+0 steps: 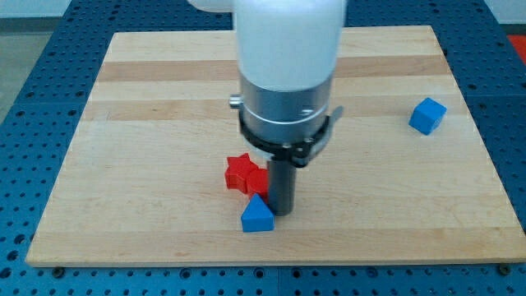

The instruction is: Move blue triangle towards right side

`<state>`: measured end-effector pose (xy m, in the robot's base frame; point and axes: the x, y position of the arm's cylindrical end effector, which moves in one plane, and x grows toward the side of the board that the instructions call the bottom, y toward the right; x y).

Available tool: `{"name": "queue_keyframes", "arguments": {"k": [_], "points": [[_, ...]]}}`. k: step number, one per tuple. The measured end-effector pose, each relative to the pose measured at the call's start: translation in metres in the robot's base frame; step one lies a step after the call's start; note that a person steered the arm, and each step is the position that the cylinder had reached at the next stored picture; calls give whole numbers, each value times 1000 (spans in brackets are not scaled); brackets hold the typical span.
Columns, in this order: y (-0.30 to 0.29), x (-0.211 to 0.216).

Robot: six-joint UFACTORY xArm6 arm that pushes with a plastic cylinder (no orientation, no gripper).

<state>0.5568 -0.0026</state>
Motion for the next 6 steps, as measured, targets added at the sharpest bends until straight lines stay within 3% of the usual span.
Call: {"name": "queue_keyframes", "arguments": {"k": [3, 6], "points": [[-86, -26], [-92, 10]]}}
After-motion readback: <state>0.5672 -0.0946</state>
